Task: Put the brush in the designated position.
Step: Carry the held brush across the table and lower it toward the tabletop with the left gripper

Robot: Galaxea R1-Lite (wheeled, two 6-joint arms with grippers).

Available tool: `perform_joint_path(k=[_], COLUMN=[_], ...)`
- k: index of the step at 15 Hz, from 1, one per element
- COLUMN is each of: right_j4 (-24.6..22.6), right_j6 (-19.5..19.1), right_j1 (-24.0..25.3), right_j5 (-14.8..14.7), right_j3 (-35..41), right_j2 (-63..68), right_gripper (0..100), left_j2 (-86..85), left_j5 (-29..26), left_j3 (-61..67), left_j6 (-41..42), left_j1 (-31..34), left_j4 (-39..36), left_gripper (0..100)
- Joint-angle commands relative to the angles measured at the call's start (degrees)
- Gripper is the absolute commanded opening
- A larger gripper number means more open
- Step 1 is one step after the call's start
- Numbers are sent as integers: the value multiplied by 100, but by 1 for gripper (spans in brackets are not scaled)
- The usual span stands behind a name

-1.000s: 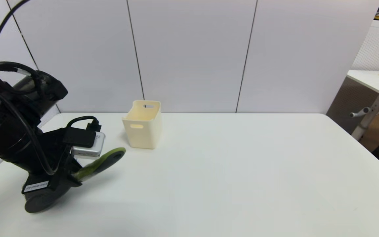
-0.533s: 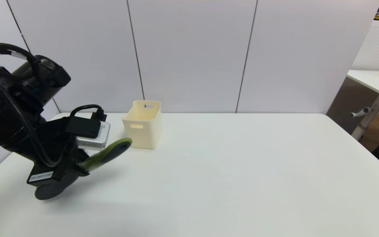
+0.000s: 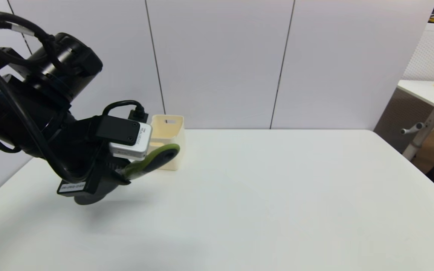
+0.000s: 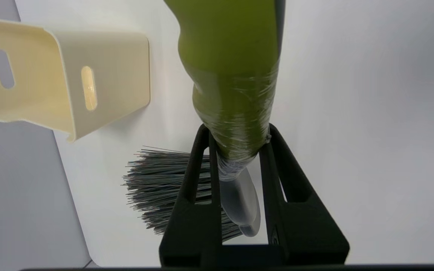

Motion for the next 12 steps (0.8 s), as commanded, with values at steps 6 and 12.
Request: perform_joint_path(k=[6, 12], right_j4=[2, 2], right_j6=[-5, -5], right_j1=[2, 2], right_j5=[3, 3], right_j3=[9, 9], right_j2=[7, -10], right_gripper=[100, 100], left_j2=[-383, 31], left_j5=[-16, -25], left_j3=[-42, -130], left_j6=[-402, -359], left_j1=[-1019, -1704], left_j4=[21, 21], left_gripper=[0, 0])
